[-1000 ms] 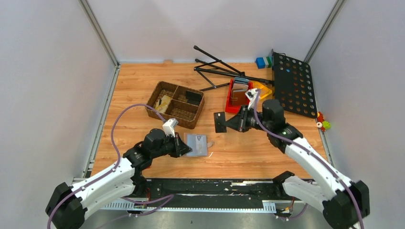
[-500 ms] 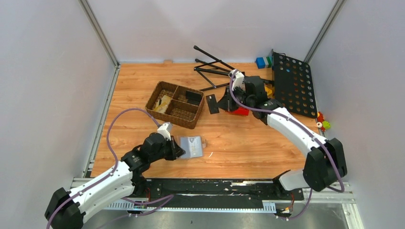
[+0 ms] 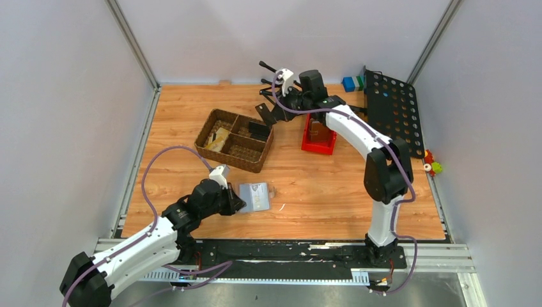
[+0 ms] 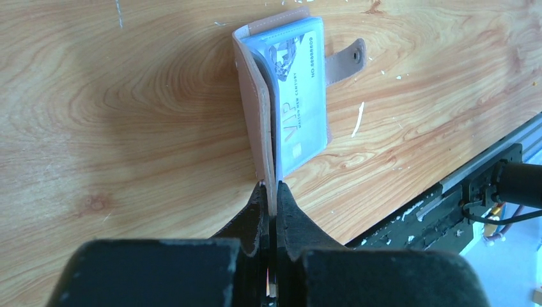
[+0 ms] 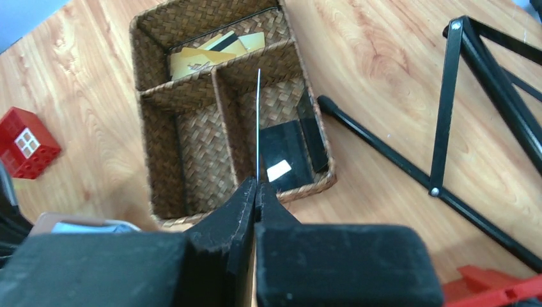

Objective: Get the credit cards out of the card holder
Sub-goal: Place the credit card in the storage box.

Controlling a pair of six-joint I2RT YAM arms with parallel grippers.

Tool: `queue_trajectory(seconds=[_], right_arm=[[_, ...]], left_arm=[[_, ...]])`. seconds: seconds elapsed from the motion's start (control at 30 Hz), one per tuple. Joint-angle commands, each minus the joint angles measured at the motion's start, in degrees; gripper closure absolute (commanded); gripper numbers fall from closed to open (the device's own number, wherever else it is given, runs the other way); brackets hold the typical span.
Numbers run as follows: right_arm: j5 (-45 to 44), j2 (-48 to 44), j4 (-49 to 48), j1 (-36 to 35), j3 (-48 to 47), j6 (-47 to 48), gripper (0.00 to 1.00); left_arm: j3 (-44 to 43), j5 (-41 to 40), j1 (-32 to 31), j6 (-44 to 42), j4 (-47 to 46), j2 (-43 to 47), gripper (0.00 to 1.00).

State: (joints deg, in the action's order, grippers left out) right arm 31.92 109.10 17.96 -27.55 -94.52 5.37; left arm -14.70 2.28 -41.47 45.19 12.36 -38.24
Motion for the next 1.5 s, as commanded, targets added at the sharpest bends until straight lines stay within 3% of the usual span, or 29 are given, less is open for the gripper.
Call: queue_trajectory(seconds=[0.0,0.43,0.5,0.57,0.6,0.83,1.0,1.13,1.47], right_arm=[[2.22,5.14,4.13,-0.33,-8.27,6.75,1.00],[1.15,16.18,6.65,-1.92,-17.01,9.32,0.99],[0.77,16.49,7.26,-2.10,-17.84,9.86,0.86],[-0.28,15.46,6.89,-2.14,-17.27,9.72,0.66],[-1.22,14.53,6.25,-2.13,-16.37,9.37,0.62],[-6.53,-0.29,1.59,-2.12,-2.17,5.26,0.44],[-9.23,-17.92,-2.82,-2.17,16.07,-0.94,0.02],[-11.68,-29.60,-3.68,-2.20,27.76,-5.91,0.00],[-14.67,-50.27,-3.66,-2.20,46.80,-16.47,0.03]], left_arm=[[0.06,-2.17,0.16,-0.29,-1.14,0.49,1.00],[-0.42,-3.13,0.16,-2.29,-1.96,-1.00,1.00],[-0.48,-2.87,0.16,-2.53,-2.40,-1.47,1.00],[-0.62,-2.64,0.16,-2.72,-2.65,-2.08,1.00],[-0.64,-2.64,0.16,-2.80,-2.69,-2.33,1.00],[-0.80,-0.46,0.14,-2.91,-3.78,-2.66,1.00],[-0.85,1.91,0.16,-2.84,-5.16,-2.58,1.00],[-0.82,5.13,0.16,-3.50,-7.45,-2.62,1.00],[-2.42,14.24,0.08,-6.07,-12.92,-1.60,1.00]])
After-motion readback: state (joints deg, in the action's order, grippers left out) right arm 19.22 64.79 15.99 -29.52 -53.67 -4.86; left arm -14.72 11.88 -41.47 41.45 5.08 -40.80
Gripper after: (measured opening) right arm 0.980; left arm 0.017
